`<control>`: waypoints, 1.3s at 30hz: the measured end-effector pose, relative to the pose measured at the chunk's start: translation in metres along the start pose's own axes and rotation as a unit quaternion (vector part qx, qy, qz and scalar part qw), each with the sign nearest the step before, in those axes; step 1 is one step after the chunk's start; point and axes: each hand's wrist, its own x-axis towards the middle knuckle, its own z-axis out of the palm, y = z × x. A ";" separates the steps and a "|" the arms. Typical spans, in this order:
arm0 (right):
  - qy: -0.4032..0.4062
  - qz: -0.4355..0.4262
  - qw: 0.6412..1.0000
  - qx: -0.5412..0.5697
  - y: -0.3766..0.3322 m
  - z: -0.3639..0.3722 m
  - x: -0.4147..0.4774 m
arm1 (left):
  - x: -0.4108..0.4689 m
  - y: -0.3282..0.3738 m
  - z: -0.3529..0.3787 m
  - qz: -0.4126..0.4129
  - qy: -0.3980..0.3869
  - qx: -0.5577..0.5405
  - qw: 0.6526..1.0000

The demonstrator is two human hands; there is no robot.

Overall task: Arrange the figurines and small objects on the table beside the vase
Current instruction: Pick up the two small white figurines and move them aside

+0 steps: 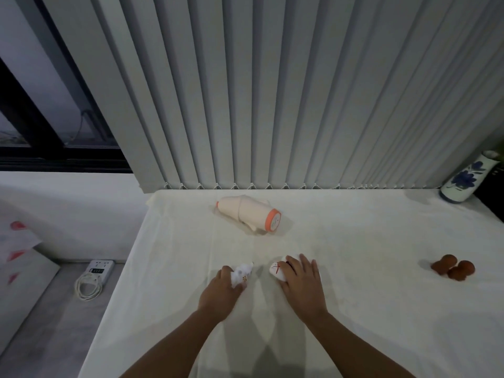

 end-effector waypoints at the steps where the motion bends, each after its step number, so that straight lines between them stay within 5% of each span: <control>1: 0.006 -0.010 1.000 -0.002 0.002 0.000 -0.001 | -0.001 0.000 0.001 -0.001 0.005 0.000 1.000; 8: -0.019 -0.033 0.999 0.031 0.018 -0.008 -0.006 | -0.005 0.002 0.007 0.086 0.054 0.063 0.993; 19: 0.006 0.054 0.976 0.209 0.096 -0.047 -0.015 | 0.018 0.090 0.044 0.104 0.101 -0.016 0.989; 29: 0.024 0.101 0.973 0.208 0.221 -0.082 -0.017 | 0.047 0.215 0.101 0.139 0.066 -0.021 0.988; 39: -0.022 0.055 0.991 0.123 0.293 -0.073 0.004 | 0.069 0.273 0.141 0.140 0.005 0.042 0.989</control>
